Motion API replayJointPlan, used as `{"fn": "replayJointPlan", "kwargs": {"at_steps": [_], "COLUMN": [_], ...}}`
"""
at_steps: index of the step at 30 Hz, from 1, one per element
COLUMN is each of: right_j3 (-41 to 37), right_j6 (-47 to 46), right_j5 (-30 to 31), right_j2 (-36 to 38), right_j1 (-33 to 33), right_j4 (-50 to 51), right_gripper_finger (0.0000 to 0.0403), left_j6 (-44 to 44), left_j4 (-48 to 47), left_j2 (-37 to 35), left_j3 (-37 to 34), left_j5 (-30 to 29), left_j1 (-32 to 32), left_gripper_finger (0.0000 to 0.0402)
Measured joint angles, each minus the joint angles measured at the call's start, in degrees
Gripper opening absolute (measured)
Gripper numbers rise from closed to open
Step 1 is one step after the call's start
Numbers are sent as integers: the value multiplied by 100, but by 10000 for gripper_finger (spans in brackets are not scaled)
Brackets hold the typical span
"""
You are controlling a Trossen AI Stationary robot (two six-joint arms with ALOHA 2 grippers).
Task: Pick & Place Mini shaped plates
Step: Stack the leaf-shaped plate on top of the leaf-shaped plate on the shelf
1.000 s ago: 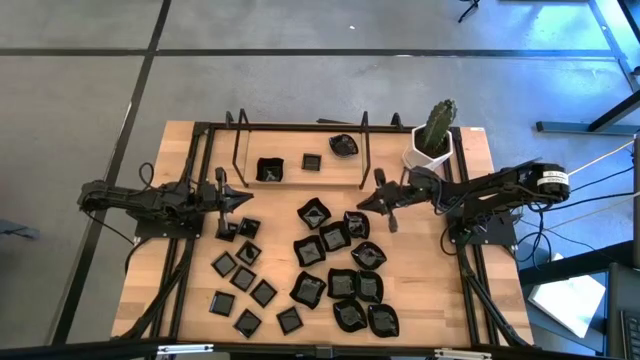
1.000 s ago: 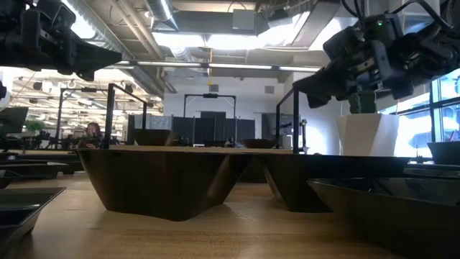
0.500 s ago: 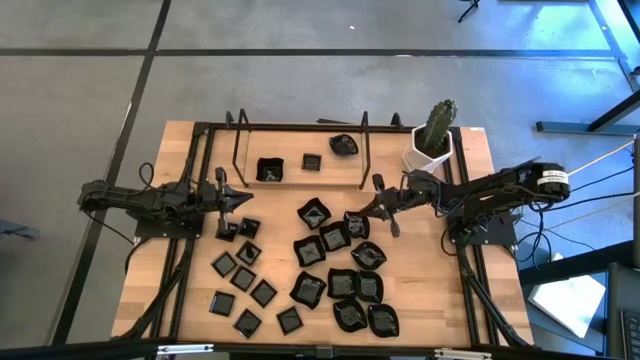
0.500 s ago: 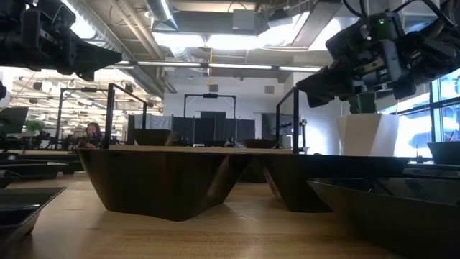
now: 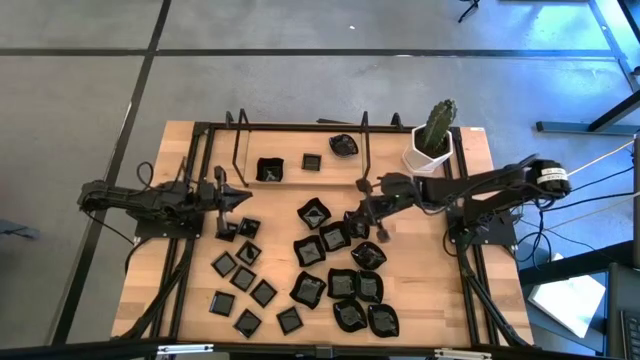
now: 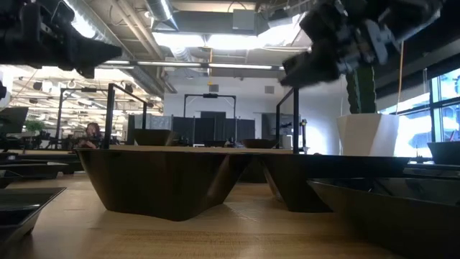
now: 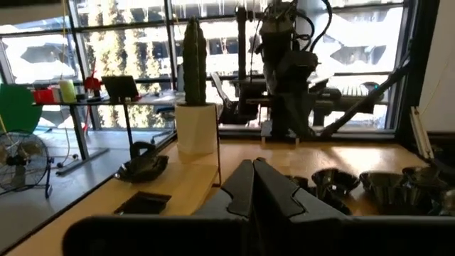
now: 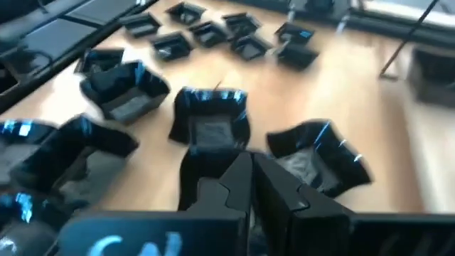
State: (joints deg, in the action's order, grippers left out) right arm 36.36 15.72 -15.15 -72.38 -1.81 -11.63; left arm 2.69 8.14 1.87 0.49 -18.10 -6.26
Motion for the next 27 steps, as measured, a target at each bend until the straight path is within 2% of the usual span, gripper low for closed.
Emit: {"fn": "replayJointPlan", "kwargs": {"at_steps": [7,11,15,21,27], "right_j3": [1036,1453,1670,1785,1770], "right_j6": [-115,-843,-1194,-1956,-3031], "right_j5": [421,550,509,533,1489], "right_j2": [0,0,0,0,0], "right_j1": [266,414,752,1329,2001], "right_j4": [988,1597,2270,3969,5584], "right_gripper_finger": [21,21,21,21,21], "left_j6": [655,1188,970,1057,1728], "left_j4": [1171,1138,1055,938,1143], "left_j2": [-6,8,15,15,15], "left_j3": [0,0,0,0,0], "left_j5": [1,-42,233,420,181], "left_j1": [4,2,2,0,2], "left_gripper_finger": [7,7,2,5,2]}}
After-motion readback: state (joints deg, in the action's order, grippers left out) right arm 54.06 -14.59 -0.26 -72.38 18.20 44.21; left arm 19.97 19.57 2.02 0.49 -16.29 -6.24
